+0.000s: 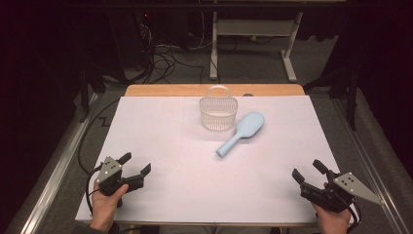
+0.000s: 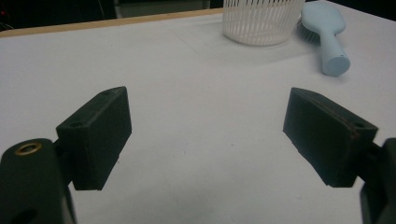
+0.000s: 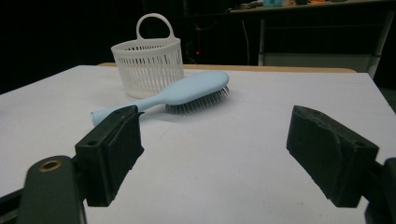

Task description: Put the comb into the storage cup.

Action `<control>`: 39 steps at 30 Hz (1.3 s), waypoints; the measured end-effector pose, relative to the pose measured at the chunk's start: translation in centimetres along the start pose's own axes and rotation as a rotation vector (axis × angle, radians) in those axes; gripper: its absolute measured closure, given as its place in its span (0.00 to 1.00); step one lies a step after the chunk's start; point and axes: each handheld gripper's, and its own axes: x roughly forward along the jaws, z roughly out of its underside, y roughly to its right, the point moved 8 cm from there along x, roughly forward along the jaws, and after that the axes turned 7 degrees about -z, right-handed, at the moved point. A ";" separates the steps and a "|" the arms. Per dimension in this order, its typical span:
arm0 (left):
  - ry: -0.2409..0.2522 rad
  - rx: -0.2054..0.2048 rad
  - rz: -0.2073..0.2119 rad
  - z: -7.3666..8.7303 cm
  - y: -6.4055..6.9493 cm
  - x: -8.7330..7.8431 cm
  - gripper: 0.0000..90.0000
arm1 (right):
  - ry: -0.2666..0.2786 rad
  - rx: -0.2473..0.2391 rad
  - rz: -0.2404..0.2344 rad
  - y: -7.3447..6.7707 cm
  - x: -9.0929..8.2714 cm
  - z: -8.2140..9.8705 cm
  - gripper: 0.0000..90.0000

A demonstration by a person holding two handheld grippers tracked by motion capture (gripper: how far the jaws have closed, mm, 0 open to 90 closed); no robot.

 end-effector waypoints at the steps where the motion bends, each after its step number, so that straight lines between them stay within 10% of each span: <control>1: -0.002 0.000 -0.001 0.0 0.0 0.0 0.18 | 0.000 0.001 -0.002 0.0 0.0 0.0 0.21; 39: 0.008 0.012 0.032 -0.1 0.8 0.1 0.19 | 0.000 -0.020 -0.088 -2.6 2.4 -0.8 0.22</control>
